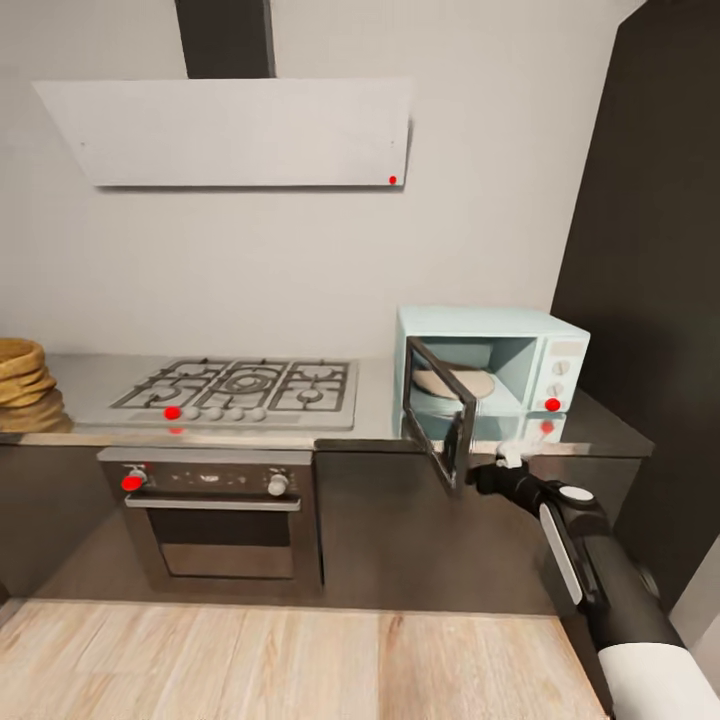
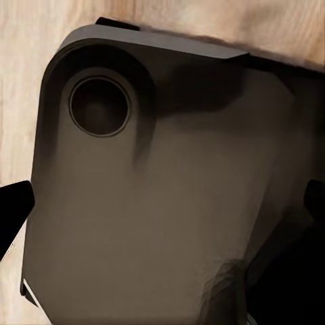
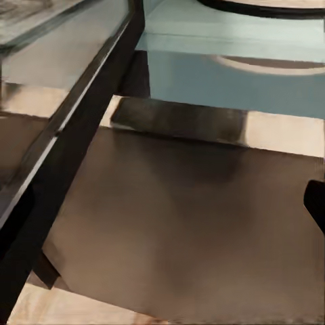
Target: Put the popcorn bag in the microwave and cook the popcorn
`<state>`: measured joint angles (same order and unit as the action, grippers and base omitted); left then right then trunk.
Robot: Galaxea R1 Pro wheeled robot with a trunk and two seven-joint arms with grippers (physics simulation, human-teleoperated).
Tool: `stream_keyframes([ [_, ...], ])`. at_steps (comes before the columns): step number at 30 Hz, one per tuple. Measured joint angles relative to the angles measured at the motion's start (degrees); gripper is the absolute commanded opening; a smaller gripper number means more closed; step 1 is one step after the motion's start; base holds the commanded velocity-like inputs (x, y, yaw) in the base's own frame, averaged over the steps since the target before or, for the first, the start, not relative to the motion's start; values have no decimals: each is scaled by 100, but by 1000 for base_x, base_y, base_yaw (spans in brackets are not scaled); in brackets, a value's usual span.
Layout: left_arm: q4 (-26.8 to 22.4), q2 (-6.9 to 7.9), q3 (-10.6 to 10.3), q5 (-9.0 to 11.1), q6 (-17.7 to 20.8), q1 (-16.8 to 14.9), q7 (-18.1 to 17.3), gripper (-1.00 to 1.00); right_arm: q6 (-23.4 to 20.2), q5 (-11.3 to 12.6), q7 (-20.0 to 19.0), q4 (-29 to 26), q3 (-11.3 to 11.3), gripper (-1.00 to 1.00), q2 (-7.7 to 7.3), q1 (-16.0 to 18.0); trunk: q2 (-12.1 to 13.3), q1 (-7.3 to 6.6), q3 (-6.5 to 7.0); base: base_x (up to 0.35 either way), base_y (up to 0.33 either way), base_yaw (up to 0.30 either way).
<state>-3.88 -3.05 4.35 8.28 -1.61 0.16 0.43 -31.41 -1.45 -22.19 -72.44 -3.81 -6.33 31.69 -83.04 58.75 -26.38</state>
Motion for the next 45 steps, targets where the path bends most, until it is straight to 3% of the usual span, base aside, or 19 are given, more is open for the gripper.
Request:
stream_keyframes([
  [10, 0, 0, 1, 0, 0, 1, -3, 100, -138, -86, 21, -26, -17, 100, -5, 2, 0, -1, 0, -205, 243, 0],
  [14, 0, 0, -2, -2, 1, 1, -3, 100, -139, -97, 44, 13, -247, 100, -16, 2, -2, -2, 0, -90, 110, 0],
  [16, 1, 0, -1, -2, 1, 0, -3, 100, -161, 23, 54, 166, -313, 100, -71, 0, 0, -2, 0, -2, 3, 0],
  [19, 1, 0, 1, -2, 1, 0, -3, 100, -125, 21, 66, 915, -436, 100, -91, 6, 0, -2, 0, 0, 0, 0],
  [20, 0, 0, 4, -1, 1, 0, -3, 100, -108, 11, 64, 1480, -474, 100, -104, 6, 0, -2, -1, 0, 0, 0],
  [24, 0, 0, 5, -1, 1, 0, -3, 100, -5, 11, 50, 3114, -477, 100, -432, 8, 0, -2, -1, 0, 0, 0],
  [26, -1, 0, 2, -1, 1, 0, -3, 100, 225, -10, 67, 3947, -464, 100, -516, 8, 0, -2, -1, 0, 0, 0],
  [28, -2, 0, 2, 0, 1, 0, -3, 100, 728, -250, 107, 5110, -433, 100, -551, 5, 0, -2, -1, 0, 0, 0],
  [31, -1, 0, 2, 11, 1, 0, -3, 100, 2165, -1131, 292, 6980, -394, 100, -506, 28, -1, -2, -1, 0, 0, 0],
  [32, -1, 0, 1, 13, 1, 0, -3, 100, 2462, -1354, 391, 7150, -400, 100, -486, -9, -1, -2, -1, 0, 0, 0],
  [33, -1, 0, 1, 14, 2, 0, -3, 100, 2767, -1629, 572, 7280, -403, 100, -463, -254, -1, -2, -1, 0, 0, 0],
  [35, -5, 0, -2, 15, 2, 0, -3, 100, 3099, -1859, 828, 7375, -410, 100, -447, -941, -1, -2, -1, 0, 0, 0],
  [37, -7, 0, -6, 13, 2, 1, -2, 100, 3685, -1924, 1082, 7403, -410, 100, -429, -1769, -1, -2, -1, 0, 0, 0],
  [39, -10, 0, 0, 16, 2, 0, 3, 100, 4046, -1940, 1282, 7410, -416, 100, -377, -2161, -1, -2, -1, 0, 0, 0],
  [45, -2, 1, 8, 30, -161, 0, 34, 100, 4236, -1940, 1411, 7411, -431, 100, -245, -2418, -1, -2, 0, 0, 0, 0],
])
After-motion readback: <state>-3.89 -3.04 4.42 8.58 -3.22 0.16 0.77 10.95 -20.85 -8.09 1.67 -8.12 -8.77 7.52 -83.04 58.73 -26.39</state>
